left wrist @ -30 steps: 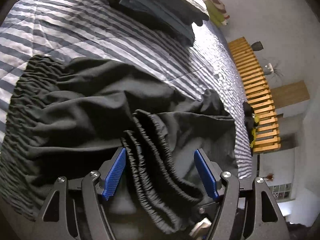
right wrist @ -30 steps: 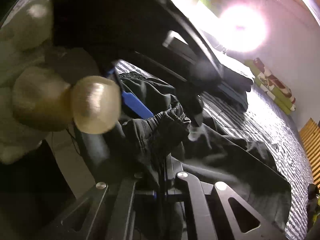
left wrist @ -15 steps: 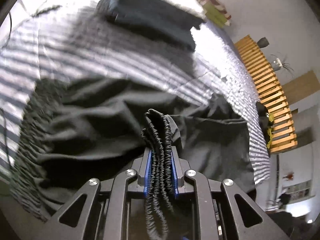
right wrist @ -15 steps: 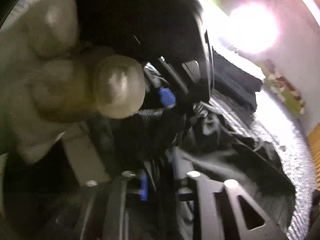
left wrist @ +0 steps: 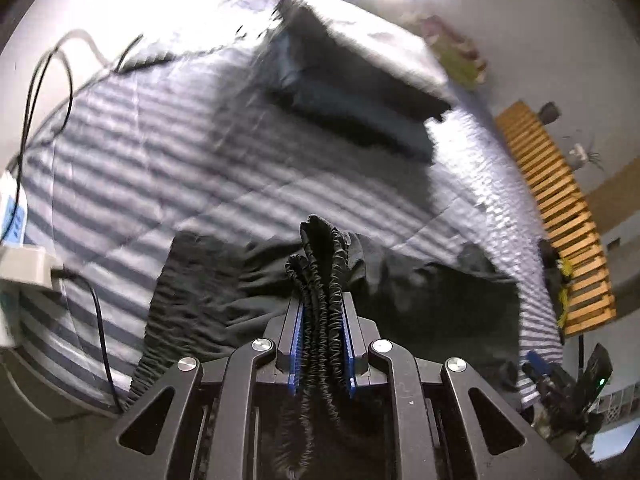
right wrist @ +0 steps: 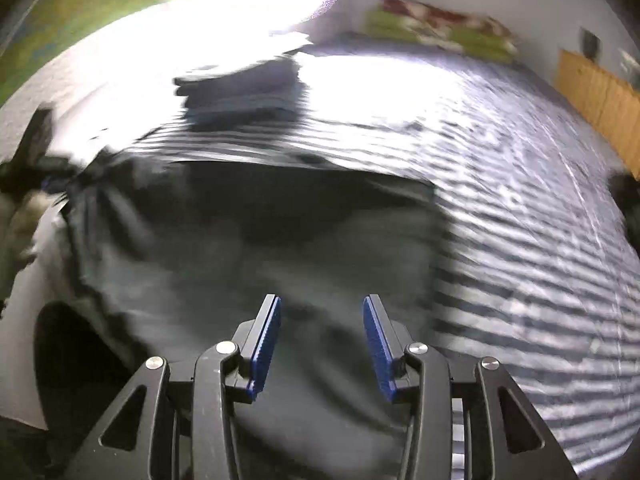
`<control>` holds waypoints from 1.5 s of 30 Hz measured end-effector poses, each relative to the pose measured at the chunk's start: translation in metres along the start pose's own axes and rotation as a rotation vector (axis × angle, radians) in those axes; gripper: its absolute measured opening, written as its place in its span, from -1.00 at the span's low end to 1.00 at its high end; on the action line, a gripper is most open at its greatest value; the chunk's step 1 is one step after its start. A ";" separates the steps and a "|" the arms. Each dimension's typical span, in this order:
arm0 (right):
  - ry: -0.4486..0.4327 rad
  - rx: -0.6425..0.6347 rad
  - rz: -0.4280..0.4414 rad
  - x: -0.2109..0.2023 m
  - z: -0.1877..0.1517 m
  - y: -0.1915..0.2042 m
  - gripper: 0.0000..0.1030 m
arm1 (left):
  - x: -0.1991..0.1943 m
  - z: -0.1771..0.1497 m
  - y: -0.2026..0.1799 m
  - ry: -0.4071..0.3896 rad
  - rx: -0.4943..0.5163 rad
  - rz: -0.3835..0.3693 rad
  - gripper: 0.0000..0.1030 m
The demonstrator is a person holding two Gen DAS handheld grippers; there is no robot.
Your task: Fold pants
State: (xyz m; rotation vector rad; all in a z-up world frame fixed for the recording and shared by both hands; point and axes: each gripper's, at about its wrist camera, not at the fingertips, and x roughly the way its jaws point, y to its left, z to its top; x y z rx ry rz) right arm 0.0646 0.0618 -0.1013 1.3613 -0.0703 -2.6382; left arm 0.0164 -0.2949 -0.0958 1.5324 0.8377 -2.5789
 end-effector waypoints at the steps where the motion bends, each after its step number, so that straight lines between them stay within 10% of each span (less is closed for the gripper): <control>1: 0.025 0.014 -0.001 0.004 0.000 -0.009 -0.24 | 0.005 0.000 0.006 0.011 -0.013 0.002 -0.66; 8: 0.136 -0.169 -0.145 0.036 -0.003 -0.015 -0.24 | -0.002 0.003 0.005 0.017 -0.010 0.050 -0.54; 12: 0.140 -0.158 -0.168 0.032 -0.003 -0.024 -0.24 | -0.033 0.007 0.014 -0.044 -0.036 0.143 0.04; 21: 0.051 -0.187 -0.038 0.012 0.005 -0.002 -0.24 | -0.022 -0.056 -0.049 0.040 0.171 0.007 0.02; 26: 0.110 -0.271 -0.015 0.024 -0.010 0.007 -0.24 | 0.018 -0.079 -0.032 0.130 0.163 0.129 -0.15; 36: 0.123 -0.184 -0.025 0.006 -0.004 -0.038 -0.24 | -0.088 -0.077 -0.020 -0.087 0.058 0.150 -0.22; 45: 0.037 -0.001 0.047 0.026 0.065 -0.104 -0.24 | -0.049 -0.116 -0.169 -0.068 0.335 0.087 -0.17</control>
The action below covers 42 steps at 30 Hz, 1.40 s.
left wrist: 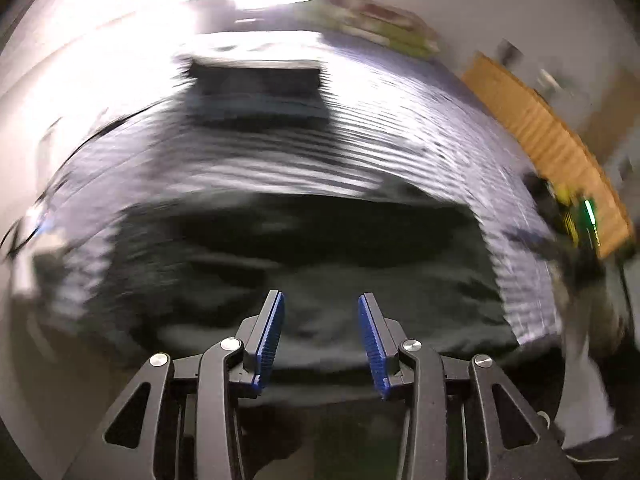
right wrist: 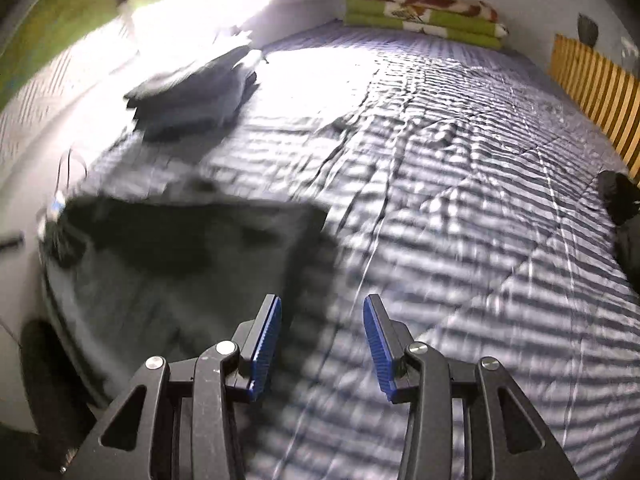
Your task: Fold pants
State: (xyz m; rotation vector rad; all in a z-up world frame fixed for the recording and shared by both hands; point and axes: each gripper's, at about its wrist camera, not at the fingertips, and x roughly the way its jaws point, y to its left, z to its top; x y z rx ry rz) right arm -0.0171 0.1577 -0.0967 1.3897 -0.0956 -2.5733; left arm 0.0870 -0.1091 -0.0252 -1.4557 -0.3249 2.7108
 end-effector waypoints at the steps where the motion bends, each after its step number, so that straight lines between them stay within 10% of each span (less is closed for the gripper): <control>1: 0.009 0.017 0.023 0.004 0.007 -0.007 -0.23 | 0.009 0.000 -0.025 0.005 0.046 -0.025 -0.15; 10: 0.157 0.057 0.182 0.076 0.045 -0.013 -0.20 | 0.105 -0.015 -0.191 0.155 0.289 -0.294 -0.12; 15: 0.211 0.091 0.201 0.063 0.039 -0.028 -0.20 | 0.140 -0.047 -0.243 0.275 0.409 -0.220 0.10; 26: 0.195 0.185 0.251 0.036 0.038 -0.074 -0.18 | 0.134 -0.073 -0.247 0.262 0.408 -0.157 0.14; 37: 0.203 0.303 0.430 0.098 0.046 -0.049 -0.16 | 0.134 -0.070 -0.224 0.229 0.376 -0.177 -0.88; 40: 0.216 0.294 0.447 0.103 0.047 -0.040 -0.80 | 0.123 -0.067 -0.219 0.214 0.353 -0.215 -0.90; 42: 0.215 0.299 0.439 0.106 0.047 -0.035 -0.87 | 0.112 -0.063 -0.214 0.194 0.329 -0.239 -0.90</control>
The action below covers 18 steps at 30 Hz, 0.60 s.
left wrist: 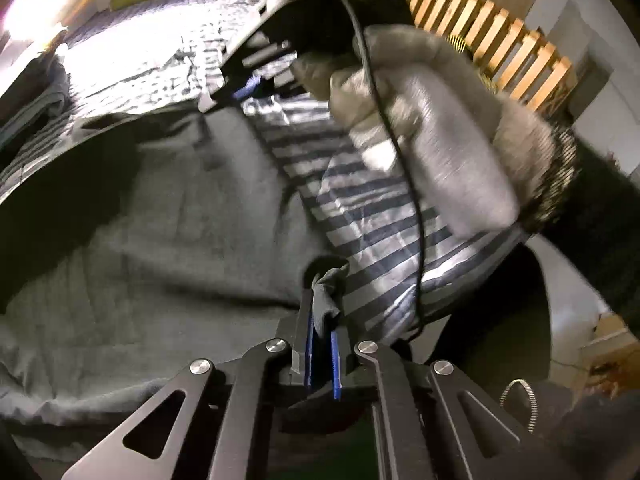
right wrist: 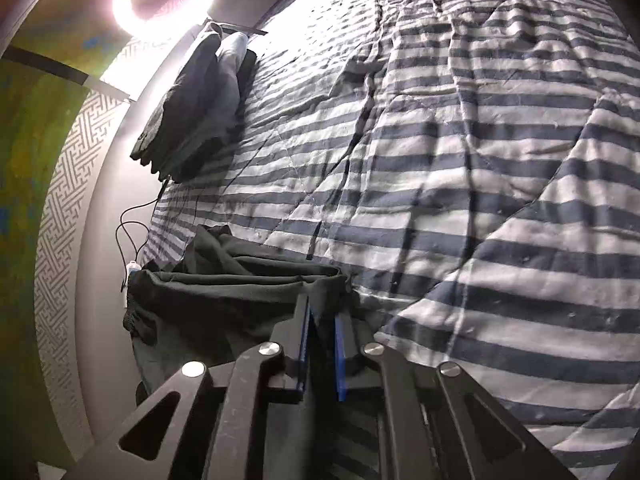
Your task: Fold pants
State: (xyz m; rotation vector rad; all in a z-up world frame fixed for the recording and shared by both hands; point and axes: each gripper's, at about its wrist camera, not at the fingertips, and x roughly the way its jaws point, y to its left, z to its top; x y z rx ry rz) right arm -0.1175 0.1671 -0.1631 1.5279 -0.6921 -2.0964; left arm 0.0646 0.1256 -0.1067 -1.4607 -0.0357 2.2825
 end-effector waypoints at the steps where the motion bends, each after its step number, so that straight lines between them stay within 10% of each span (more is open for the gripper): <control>1: -0.007 0.005 0.004 -0.001 0.000 0.001 -0.88 | -0.005 0.000 0.003 -0.009 -0.015 -0.014 -0.90; 18: -0.216 0.113 0.006 -0.118 0.014 -0.019 -0.92 | -0.034 0.054 -0.033 -0.142 0.020 -0.183 -0.91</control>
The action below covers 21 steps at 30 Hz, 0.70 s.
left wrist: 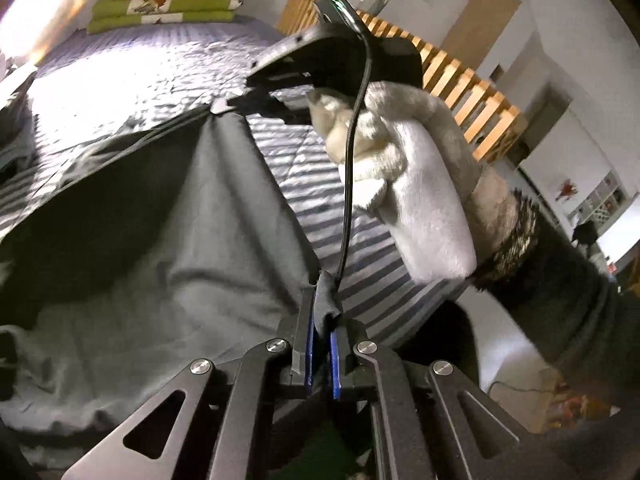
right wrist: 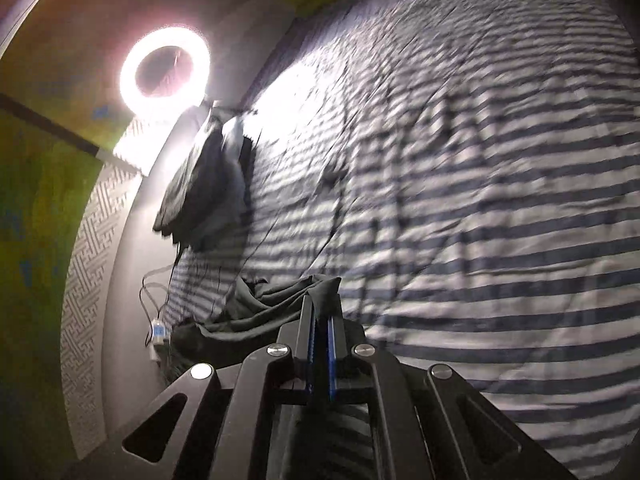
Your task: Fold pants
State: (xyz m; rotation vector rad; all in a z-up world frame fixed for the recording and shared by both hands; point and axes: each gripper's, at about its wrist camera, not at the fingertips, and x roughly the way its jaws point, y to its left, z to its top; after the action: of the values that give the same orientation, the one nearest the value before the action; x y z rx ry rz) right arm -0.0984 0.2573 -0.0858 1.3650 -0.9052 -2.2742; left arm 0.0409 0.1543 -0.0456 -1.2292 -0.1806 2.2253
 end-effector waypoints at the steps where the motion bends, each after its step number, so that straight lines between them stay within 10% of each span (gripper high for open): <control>1: -0.015 0.011 -0.013 -0.007 0.001 -0.004 -0.92 | -0.001 0.001 -0.003 -0.005 0.002 -0.016 -0.91; 21: 0.016 -0.242 -0.232 0.007 -0.003 0.149 -0.92 | -0.124 -0.039 0.102 -0.214 -0.255 -0.049 -0.91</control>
State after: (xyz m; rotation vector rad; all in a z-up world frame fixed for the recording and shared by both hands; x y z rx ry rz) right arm -0.1043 0.1415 0.0082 1.4375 -0.4658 -2.4425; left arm 0.0790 -0.0034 -0.0158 -1.0969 -0.5884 2.3412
